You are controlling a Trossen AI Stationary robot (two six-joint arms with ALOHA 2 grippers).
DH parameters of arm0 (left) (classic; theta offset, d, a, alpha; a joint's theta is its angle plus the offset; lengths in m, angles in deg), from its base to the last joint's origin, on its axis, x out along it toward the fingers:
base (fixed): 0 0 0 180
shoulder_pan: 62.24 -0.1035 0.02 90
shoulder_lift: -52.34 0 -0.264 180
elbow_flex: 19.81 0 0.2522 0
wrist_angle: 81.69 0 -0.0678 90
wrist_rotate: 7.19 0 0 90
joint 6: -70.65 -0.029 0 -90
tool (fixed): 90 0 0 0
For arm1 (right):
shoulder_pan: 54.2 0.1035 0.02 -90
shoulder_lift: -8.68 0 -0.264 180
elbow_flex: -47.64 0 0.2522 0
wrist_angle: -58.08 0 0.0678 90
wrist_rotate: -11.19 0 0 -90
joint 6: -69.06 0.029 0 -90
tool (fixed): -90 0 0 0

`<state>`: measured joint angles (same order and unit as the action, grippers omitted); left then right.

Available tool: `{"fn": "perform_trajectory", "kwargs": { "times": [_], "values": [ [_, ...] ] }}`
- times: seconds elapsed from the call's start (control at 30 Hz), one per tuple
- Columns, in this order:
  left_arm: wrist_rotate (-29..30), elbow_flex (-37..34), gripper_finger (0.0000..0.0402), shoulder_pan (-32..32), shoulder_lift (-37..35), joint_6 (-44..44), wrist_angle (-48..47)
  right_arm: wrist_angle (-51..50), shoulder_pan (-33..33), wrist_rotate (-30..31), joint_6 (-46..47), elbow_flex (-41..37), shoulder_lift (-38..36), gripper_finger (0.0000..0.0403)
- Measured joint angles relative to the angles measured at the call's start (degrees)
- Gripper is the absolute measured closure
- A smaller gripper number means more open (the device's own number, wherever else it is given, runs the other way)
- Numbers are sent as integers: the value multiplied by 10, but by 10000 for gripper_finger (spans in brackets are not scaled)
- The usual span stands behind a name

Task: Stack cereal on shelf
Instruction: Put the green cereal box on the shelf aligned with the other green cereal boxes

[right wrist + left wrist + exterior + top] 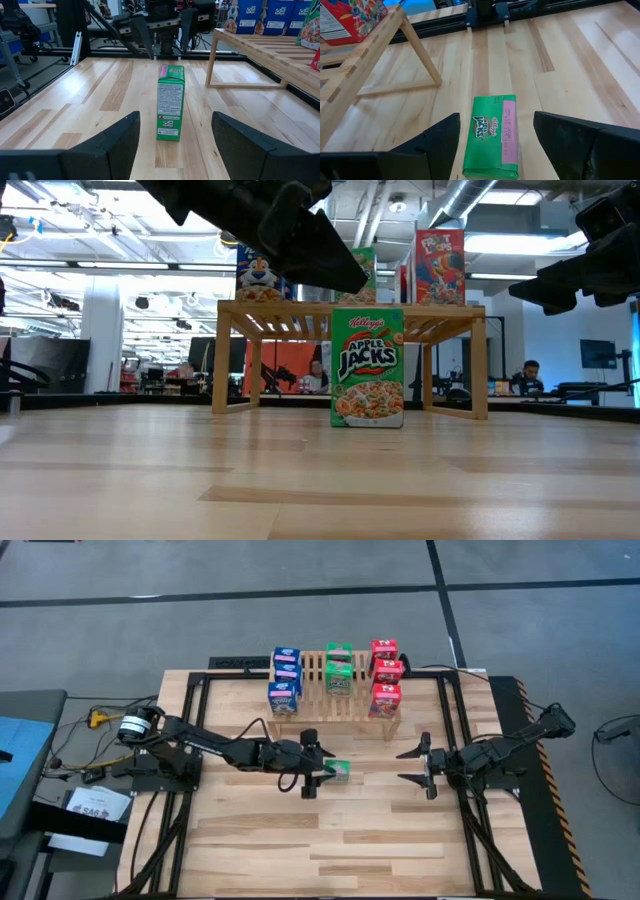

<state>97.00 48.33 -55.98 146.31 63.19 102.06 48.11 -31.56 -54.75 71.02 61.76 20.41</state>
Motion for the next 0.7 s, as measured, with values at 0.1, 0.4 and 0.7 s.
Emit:
{"fn": "perform_trajectory", "kwargs": {
  "times": [0.1,0.4,0.7],
  "values": [
    [-1,0,151,0,0,0,0,0,0,0,0,0,0,131],
    [13,0,69,-1,0,0,-25,0,0,0,0,0,0,131],
    [14,0,49,-3,11,0,-21,0,0,0,0,0,0,131]
  ]
}}
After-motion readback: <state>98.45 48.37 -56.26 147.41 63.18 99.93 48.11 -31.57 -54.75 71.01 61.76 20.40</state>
